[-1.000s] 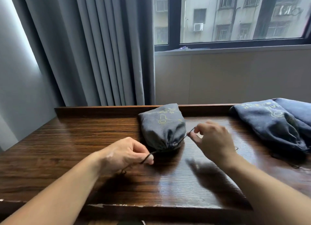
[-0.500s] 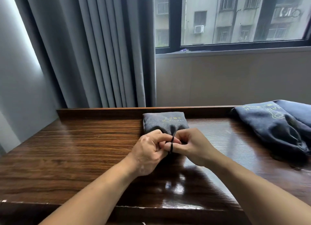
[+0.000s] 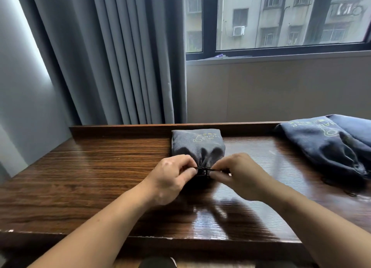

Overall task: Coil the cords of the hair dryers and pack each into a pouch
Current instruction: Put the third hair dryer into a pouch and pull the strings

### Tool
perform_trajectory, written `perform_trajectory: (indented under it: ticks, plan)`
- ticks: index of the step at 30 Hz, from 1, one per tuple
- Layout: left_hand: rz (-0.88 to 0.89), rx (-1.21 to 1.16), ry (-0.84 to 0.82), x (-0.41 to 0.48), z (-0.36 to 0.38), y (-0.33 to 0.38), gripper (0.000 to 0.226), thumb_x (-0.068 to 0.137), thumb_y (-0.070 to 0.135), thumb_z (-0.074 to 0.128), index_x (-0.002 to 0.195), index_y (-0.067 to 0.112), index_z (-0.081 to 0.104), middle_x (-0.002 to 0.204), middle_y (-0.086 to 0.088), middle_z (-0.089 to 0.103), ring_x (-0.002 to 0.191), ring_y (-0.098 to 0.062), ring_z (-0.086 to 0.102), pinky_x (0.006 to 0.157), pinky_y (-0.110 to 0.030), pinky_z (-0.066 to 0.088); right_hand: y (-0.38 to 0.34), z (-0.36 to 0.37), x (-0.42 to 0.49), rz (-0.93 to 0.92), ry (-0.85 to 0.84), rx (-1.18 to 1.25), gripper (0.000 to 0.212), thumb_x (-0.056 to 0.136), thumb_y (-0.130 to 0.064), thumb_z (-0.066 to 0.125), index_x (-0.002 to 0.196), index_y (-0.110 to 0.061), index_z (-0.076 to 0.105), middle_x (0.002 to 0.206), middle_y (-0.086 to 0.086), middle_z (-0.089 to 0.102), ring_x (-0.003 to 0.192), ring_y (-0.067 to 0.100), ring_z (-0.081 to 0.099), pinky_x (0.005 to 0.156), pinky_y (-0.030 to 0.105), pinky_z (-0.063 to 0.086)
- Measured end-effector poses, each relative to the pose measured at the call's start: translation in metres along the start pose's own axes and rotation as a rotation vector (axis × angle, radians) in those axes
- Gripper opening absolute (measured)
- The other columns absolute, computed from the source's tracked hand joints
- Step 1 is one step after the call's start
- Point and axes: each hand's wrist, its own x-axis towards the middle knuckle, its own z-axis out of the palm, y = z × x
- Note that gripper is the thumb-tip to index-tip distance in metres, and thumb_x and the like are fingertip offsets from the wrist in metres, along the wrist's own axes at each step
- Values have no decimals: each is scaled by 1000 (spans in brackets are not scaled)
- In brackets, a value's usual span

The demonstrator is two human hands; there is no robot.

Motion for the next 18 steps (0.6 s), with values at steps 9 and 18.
perform_trajectory:
  ticks: [9,18]
  plan:
    - [-279,-986,308,-6,-3,10,23,83,21,74,67,4,74,76,-15,68,81,-19,65,83,-26,50,-4,-13,-5,309,173,1128,32,78,-37,75,65,-11,64,87,19,61,87,20,63,90,41,49]
    - [-497,-874,274,-4,-22,12,43,99,33,59,61,21,43,56,1,29,43,-11,25,40,-23,18,0,-23,-7,377,129,804,38,91,-44,66,64,-19,57,54,1,30,47,13,23,44,23,20]
